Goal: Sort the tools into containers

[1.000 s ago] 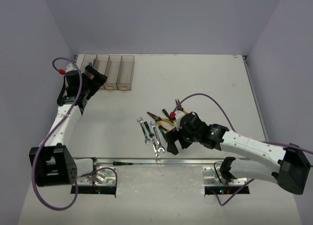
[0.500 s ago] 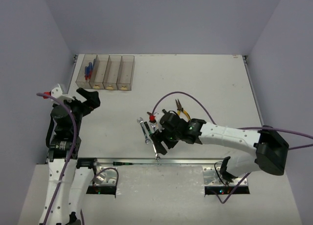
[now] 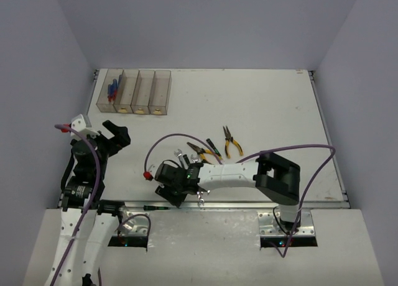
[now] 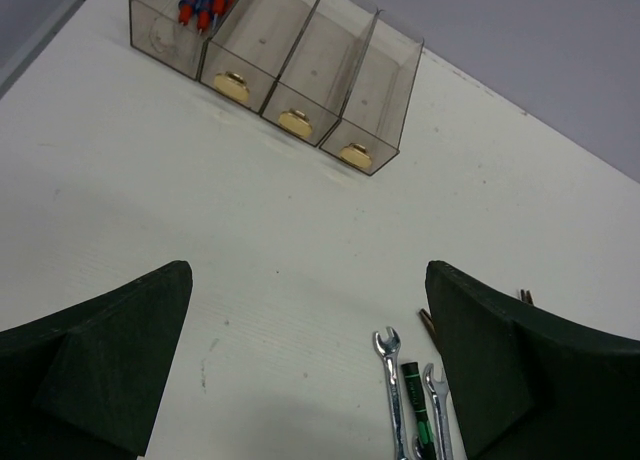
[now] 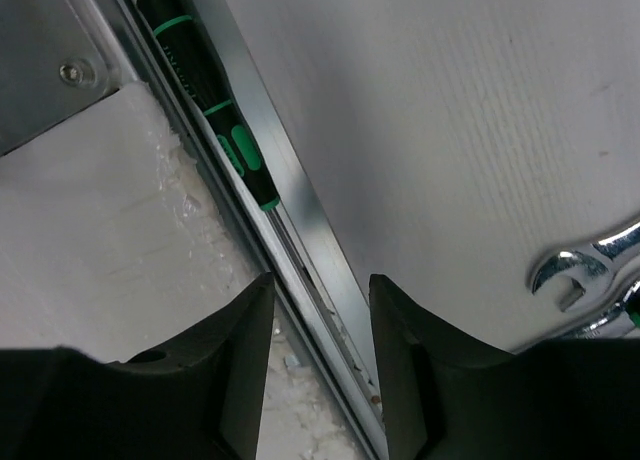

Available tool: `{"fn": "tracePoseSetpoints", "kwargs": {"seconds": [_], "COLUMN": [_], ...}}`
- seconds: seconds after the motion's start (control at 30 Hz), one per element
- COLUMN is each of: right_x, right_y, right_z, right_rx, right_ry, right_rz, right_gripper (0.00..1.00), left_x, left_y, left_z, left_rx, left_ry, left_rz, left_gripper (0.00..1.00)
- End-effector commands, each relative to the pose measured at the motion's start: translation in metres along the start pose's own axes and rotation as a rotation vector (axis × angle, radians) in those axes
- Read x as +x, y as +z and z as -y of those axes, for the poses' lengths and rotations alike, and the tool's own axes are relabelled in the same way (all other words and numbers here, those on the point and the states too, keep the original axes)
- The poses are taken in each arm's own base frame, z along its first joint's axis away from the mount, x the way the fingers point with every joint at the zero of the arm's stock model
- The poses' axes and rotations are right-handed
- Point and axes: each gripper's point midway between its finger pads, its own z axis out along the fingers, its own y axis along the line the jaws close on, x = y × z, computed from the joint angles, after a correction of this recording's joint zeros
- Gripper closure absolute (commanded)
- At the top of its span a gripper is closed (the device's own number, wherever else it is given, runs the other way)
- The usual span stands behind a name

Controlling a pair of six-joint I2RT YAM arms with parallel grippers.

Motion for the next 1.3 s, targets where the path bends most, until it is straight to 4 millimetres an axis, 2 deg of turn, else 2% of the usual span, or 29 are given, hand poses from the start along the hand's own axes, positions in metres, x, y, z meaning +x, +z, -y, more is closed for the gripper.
{"fn": "tracePoseSetpoints", "kwargs": {"seconds": [0.0, 0.1, 0.3, 0.6, 0.7, 0.93, 1.1, 1.27], "right_x": [-0.031, -0.027, -0.018, 0.006, 0.006, -0.009, -0.022, -0.025], "right_y": [0.010, 0.023, 0.024, 0.043, 0.047, 0.038, 0.025, 0.017], "right_z": [-0.011, -0.021, -0.046, -0.046, -0.041, -0.033, -0.040, -0.040], "right_rx": [-0.044, -0.099, -0.241, -0.212, -0.177, -0.118, -0.151, -0.153], "right_ry": [-0.044, -0.059, -0.072, -0.098, -0.092, -0.070, -0.062, -0.072], "right_rz": [0.067, 0.034, 0.002, -0.078, -0.068, -0.024, 0.035, 0.044], "right_gripper": [0.57, 0.57, 0.55, 0.57, 0.58, 0.60, 0.61, 0.62], "left_x": [-0.026, -0.025, -0.025, -0.027, -0.027, -0.027, -0.027, -0.026], "left_y": [-0.010, -0.009, -0.010, -0.013, -0.013, -0.014, -0.014, -0.014], "left_z": [-0.005, -0.006, -0.007, -0.005, -0.005, -0.004, -0.003, -0.002], "left_rx": [-0.061, -0.073, -0.087, -0.075, -0.075, -0.070, -0.064, -0.056], "left_ry": [-0.039, -0.038, -0.042, -0.046, -0.046, -0.048, -0.048, -0.048], "left_rz": [0.084, 0.081, 0.083, 0.092, 0.092, 0.094, 0.092, 0.091], "left_gripper": [0.00, 0.00, 0.00, 0.00, 0.00, 0.00, 0.00, 0.00]}}
